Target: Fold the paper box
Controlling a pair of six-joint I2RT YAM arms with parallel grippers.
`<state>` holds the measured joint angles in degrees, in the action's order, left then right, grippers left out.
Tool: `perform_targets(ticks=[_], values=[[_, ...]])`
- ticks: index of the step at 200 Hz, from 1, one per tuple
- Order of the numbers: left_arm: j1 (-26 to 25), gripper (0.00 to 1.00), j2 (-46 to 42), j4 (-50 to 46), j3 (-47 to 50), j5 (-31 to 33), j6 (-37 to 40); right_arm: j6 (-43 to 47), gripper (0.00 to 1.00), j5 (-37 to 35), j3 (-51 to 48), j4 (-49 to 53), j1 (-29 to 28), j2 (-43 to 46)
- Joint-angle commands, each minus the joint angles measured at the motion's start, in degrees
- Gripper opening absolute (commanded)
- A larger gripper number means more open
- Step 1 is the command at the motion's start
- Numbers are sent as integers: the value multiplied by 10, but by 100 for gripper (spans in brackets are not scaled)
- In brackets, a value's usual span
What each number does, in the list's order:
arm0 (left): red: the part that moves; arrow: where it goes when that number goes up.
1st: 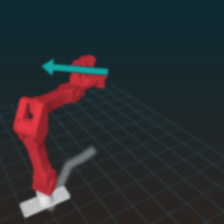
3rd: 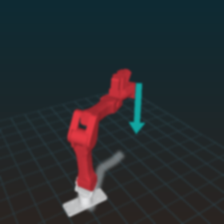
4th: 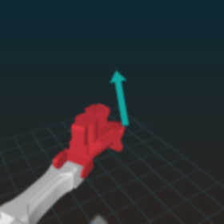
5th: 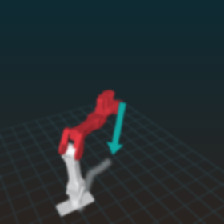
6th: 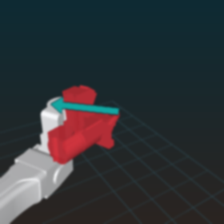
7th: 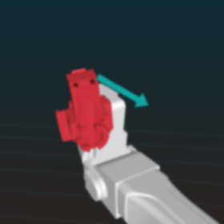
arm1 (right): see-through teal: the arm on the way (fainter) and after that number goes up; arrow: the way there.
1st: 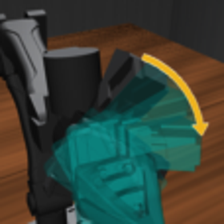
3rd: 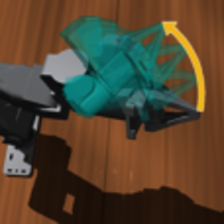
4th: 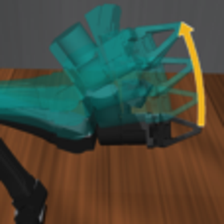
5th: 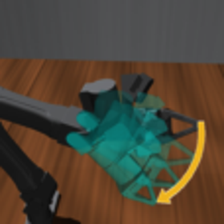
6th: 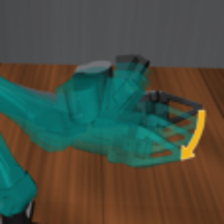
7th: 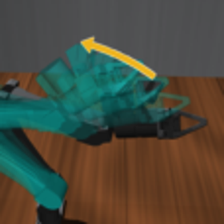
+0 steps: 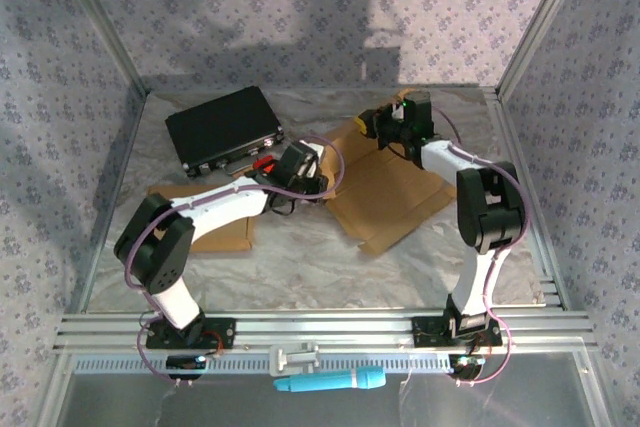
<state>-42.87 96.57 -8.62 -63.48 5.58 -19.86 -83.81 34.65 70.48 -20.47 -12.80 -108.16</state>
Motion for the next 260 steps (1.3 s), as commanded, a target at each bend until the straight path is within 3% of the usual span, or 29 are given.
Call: perform_targets(ticks=[1, 158, 260], values=[[1, 37, 9, 28, -15, 25, -13, -32, 0, -26, -54, -88, -2, 33], [-11, 35, 51, 63, -43, 34, -42, -40, 0, -131, -258, -357, -29, 66], [-20, 33, 92, 41, -72, 92, -76, -50, 0, -146, -289, -375, -42, 68]])
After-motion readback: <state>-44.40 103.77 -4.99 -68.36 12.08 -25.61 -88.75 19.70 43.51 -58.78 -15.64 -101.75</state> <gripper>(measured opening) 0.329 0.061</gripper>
